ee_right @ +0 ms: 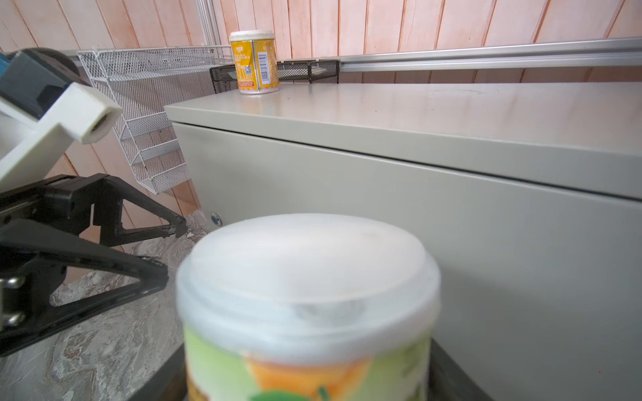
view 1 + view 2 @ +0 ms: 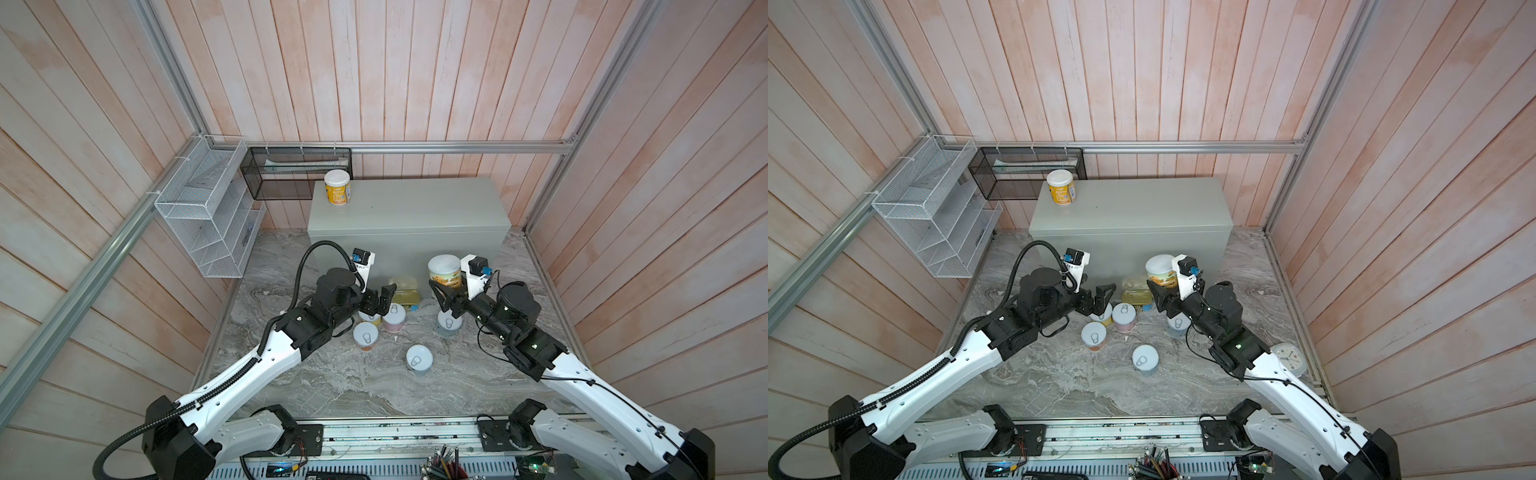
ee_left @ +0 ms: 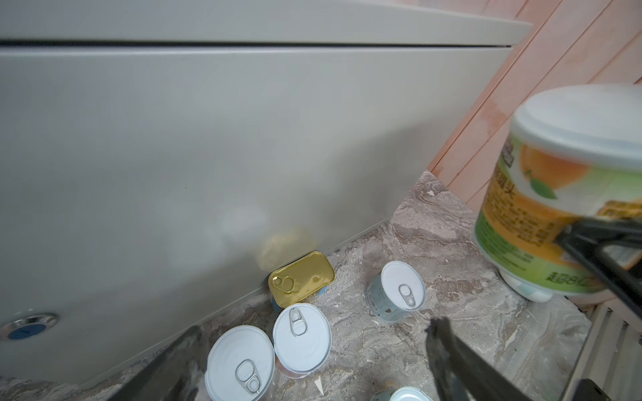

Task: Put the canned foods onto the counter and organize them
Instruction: 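Raise the can with the right gripper toward the cabinet while the left gripper withdraws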

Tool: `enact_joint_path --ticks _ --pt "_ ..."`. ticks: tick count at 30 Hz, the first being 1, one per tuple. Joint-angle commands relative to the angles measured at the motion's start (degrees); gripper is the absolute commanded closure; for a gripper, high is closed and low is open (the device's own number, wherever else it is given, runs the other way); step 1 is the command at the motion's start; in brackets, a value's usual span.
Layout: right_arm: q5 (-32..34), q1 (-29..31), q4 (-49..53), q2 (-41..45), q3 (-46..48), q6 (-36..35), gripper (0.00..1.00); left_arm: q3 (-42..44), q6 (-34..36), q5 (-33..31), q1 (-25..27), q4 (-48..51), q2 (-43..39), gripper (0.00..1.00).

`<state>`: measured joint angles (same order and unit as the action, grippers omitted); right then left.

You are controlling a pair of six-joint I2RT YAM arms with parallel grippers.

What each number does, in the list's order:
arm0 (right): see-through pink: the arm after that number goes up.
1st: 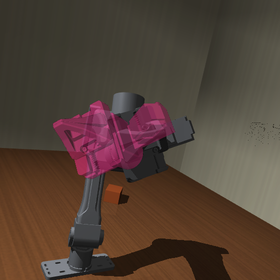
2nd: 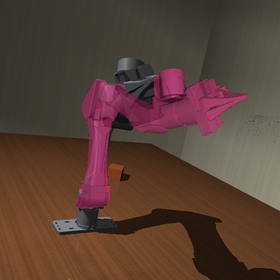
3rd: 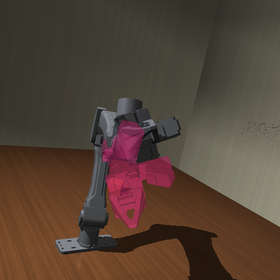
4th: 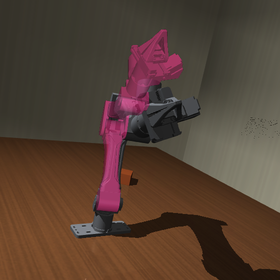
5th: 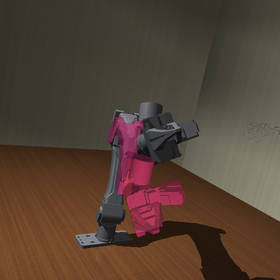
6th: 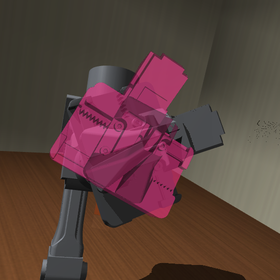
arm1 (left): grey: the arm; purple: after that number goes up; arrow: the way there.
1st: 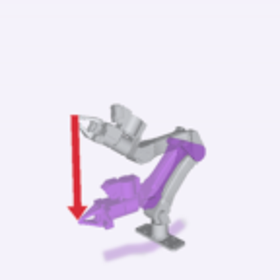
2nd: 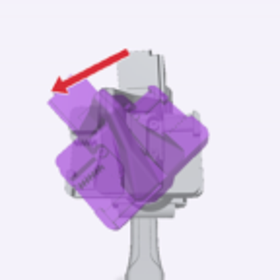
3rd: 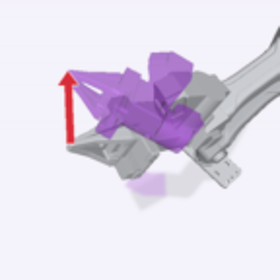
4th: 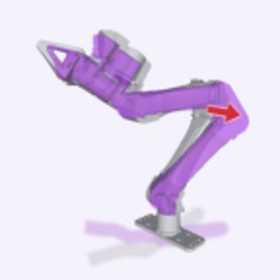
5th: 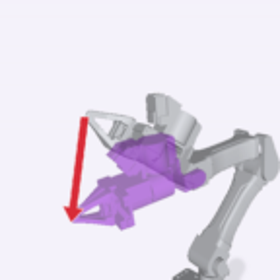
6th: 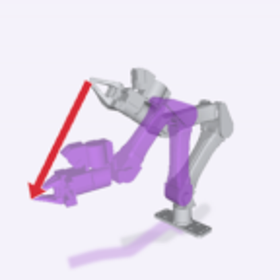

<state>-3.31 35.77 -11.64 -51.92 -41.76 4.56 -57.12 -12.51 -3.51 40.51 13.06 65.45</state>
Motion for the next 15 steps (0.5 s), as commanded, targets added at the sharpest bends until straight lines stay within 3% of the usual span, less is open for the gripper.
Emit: enact_joint_path --ticks 1,7,15 --pt "-2.0 -1.6 -3.9 1.5 -4.3 0.8 0.39 2.3 2.2 -3.9 -0.3 -4.3 -1.7 0.0" --pt "-5.6 -8.2 0.9 -0.5 -9.5 3.3 0.38 8.9 1.0 -2.3 -0.3 -12.6 -1.6 0.0" --pt "-6.4 -11.2 2.2 0.0 -11.8 3.7 0.38 15.2 2.8 1.4 -0.3 -20.4 -0.1 0.0"
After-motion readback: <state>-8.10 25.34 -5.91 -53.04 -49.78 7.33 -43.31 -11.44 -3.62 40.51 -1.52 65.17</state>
